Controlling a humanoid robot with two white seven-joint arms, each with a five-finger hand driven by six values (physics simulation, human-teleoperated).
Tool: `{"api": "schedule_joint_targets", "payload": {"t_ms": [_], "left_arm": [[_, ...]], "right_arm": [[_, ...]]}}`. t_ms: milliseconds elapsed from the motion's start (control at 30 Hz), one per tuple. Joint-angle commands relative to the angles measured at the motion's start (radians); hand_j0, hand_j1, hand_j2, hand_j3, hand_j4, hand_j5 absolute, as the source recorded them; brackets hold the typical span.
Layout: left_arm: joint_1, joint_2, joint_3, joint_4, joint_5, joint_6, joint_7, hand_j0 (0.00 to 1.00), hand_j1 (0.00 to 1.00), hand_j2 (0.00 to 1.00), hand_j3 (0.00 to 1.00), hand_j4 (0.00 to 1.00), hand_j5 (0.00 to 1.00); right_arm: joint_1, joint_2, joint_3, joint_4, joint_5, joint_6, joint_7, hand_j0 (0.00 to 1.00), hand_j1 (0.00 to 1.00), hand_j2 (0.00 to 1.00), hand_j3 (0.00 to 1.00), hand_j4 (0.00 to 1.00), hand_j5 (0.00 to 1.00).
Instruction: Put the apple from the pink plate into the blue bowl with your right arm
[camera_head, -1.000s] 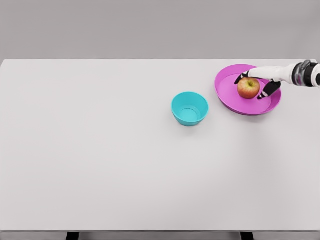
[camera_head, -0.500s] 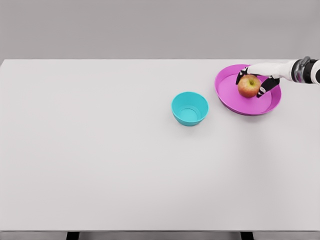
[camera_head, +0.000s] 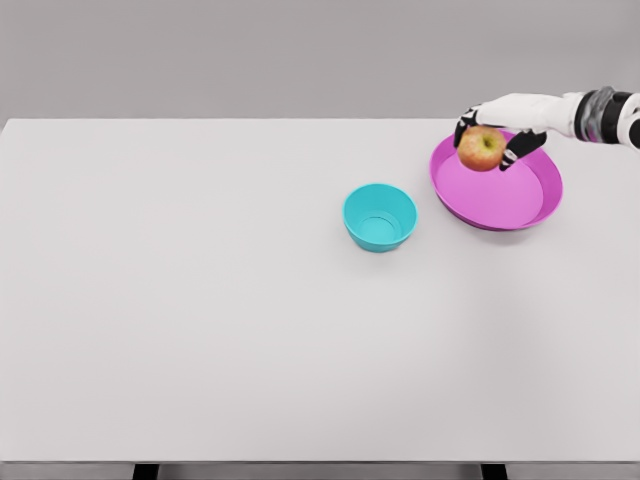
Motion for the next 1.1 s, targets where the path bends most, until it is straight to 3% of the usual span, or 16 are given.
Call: {"api": "schedule_joint_targets", "payload": {"t_ms": [0, 333, 533, 733, 900, 1067], "left_arm": [[0.000, 0.000, 0.000, 0.000, 0.000, 0.000, 0.000, 1.00, 1.00, 1.00, 1.00, 1.00, 1.00], [0.000, 0.000, 0.000, 0.000, 0.000, 0.001, -0.001, 1.00, 1.00, 1.00, 1.00, 1.00, 1.00], [0.000, 0.000, 0.000, 0.000, 0.000, 0.000, -0.001, 1.00, 1.00, 1.00, 1.00, 1.00, 1.00], [0.000, 0.000, 0.000, 0.000, 0.000, 0.000, 0.000, 1.00, 1.00, 1.00, 1.00, 1.00, 1.00], [0.000, 0.000, 0.000, 0.000, 0.000, 0.000, 0.000, 1.00, 1.00, 1.00, 1.00, 1.00, 1.00], [0.000, 0.000, 0.000, 0.000, 0.000, 0.000, 0.000, 1.00, 1.00, 1.00, 1.00, 1.00, 1.00]], "right_arm": [[0.000, -0.011, -0.008, -0.070, -0.007, 0.003, 0.000, 0.48, 0.48, 0.48, 0.48, 0.48, 0.48], [0.012, -0.027, -0.005, -0.222, -0.010, 0.003, 0.000, 0.47, 0.47, 0.47, 0.47, 0.47, 0.47], [0.046, -0.036, -0.001, -0.363, -0.010, 0.003, 0.000, 0.47, 0.47, 0.47, 0.47, 0.47, 0.47], [0.072, -0.039, 0.001, -0.426, -0.010, 0.003, 0.000, 0.47, 0.47, 0.47, 0.47, 0.47, 0.47], [0.110, -0.069, 0.001, -0.539, -0.010, 0.003, 0.000, 0.47, 0.47, 0.47, 0.47, 0.47, 0.47], [0.137, -0.082, 0.002, -0.596, -0.010, 0.003, 0.000, 0.47, 0.47, 0.47, 0.47, 0.47, 0.47]]}}
